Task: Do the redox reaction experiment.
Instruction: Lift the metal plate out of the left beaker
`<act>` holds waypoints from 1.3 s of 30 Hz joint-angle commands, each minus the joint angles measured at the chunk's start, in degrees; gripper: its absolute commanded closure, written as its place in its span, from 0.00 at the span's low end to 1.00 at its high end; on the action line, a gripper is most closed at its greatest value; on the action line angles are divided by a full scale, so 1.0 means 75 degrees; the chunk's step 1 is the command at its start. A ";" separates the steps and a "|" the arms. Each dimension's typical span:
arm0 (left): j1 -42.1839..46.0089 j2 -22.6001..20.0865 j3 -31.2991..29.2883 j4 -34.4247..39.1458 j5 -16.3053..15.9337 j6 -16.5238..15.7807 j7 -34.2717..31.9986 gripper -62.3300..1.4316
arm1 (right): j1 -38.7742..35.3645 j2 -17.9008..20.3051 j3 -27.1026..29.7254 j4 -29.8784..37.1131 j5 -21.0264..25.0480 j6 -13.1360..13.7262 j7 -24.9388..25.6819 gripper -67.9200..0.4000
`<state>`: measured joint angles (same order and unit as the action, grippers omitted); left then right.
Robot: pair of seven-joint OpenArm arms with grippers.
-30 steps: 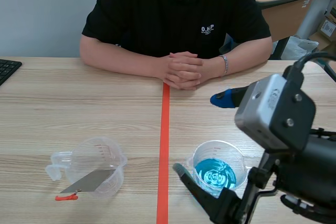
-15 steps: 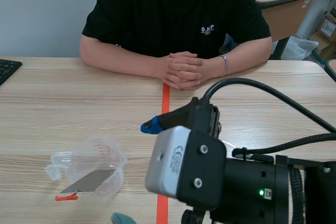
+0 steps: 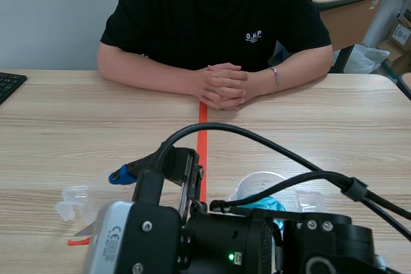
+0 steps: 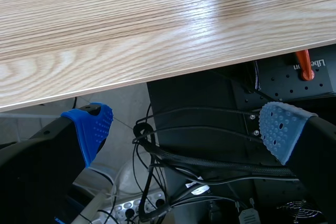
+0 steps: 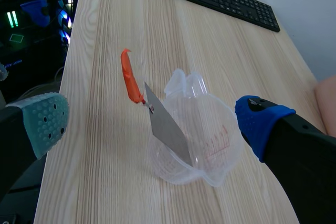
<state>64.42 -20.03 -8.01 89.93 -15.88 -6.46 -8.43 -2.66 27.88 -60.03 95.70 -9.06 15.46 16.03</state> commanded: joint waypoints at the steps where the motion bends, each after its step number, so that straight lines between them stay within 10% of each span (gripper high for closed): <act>1: 0.0064 0.0020 -0.0041 0.0102 -0.0020 -0.0044 -0.0102 0.04 | 0.0134 -0.0119 -0.0029 0.0044 0.0015 -0.0012 0.0079 0.00; 24: 0.0195 0.0020 -0.0041 0.0102 -0.0017 -0.0041 0.0128 0.04 | 0.0376 -0.0498 -0.0262 -0.0055 -0.0289 -0.0003 -0.0055 0.81; 39: 0.0192 0.0020 -0.0041 0.0102 -0.0017 -0.0041 0.0131 0.04 | 0.0373 -0.0478 -0.0233 -0.0047 -0.0283 -0.0006 -0.0050 0.97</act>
<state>65.23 -20.03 -8.01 89.93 -15.88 -6.46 -6.70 -0.58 24.16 -62.48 94.39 -11.55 15.66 15.00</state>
